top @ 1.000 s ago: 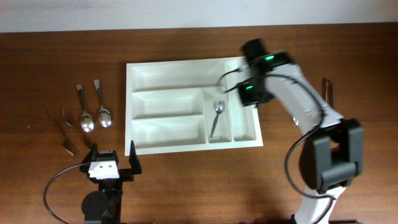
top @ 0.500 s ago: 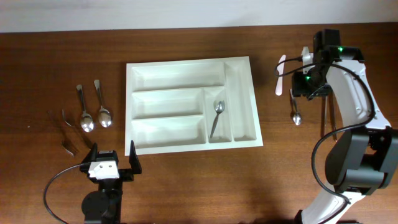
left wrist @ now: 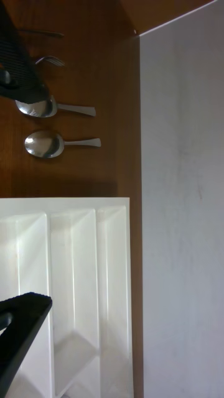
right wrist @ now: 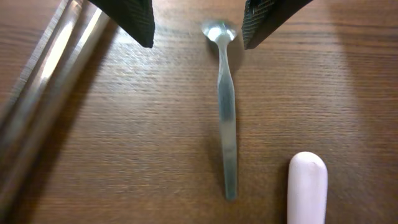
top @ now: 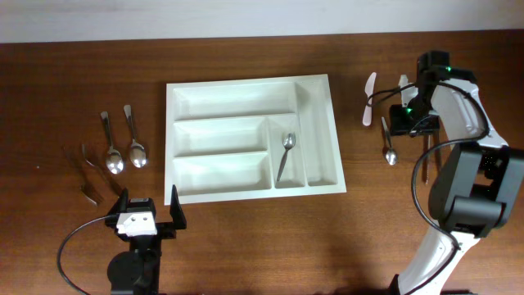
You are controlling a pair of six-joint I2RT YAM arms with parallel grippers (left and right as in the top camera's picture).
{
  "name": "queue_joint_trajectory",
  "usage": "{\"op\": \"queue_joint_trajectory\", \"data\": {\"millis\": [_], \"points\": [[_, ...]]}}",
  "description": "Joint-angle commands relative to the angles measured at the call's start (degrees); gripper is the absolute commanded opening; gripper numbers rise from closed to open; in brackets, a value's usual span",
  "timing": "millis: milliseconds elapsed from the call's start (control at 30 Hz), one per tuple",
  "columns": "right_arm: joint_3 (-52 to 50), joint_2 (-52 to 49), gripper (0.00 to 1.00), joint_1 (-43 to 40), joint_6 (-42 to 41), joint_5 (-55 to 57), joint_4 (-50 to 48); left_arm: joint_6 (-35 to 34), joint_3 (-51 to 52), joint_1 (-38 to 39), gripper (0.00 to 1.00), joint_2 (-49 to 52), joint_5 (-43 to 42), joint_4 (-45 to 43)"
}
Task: Pack container
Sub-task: 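Return the right gripper to the second metal spoon on the right, then lower the right gripper and grasp the second metal spoon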
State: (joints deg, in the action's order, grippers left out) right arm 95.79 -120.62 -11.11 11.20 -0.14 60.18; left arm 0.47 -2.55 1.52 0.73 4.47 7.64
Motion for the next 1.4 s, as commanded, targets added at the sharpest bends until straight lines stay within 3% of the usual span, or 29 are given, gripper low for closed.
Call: {"op": "queue_joint_trajectory", "data": {"millis": [0,433,633,700,733,767,1033,1133,1367], "points": [[0.72,-2.32,0.47,-0.15,1.07,-1.55,0.07,1.11,0.52,-0.24,0.99,-0.44,-0.22,-0.15],[-3.32,-5.77,0.46,-0.11,1.01,-2.64,-1.29,1.11,0.52,-0.24,0.99,-0.44,-0.22,-0.13],[-5.66,-5.88,0.37,-0.11,1.01,-2.64,-2.23,1.11,0.52,-0.24,0.99,-0.44,-0.22,-0.15],[-6.25,-5.88,0.3,-0.11,0.98,-2.64,-2.47,1.11,0.52,-0.24,0.99,-0.44,-0.22,-0.13],[-6.27,-5.88,0.19,-0.11,0.74,-2.64,-2.36,1.11,0.52,-0.24,0.99,-0.44,-0.22,-0.13],[-6.27,-5.88,0.16,-0.11,0.66,-2.75,-2.38,1.11,0.52,-0.24,0.99,-0.44,-0.22,-0.13],[-6.23,-5.86,0.16,-0.11,0.48,-2.86,-2.1,1.11,0.52,-0.24,0.99,-0.44,-0.22,-0.13],[-6.1,-5.86,0.04,-0.11,0.35,-4.02,-1.95,1.11,0.52,-0.24,0.99,-0.44,-0.22,-0.13],[-5.88,-5.86,0.04,-0.11,0.35,-4.17,-1.84,1.11,0.52,-0.24,0.99,-0.44,-0.22,-0.15]]}}
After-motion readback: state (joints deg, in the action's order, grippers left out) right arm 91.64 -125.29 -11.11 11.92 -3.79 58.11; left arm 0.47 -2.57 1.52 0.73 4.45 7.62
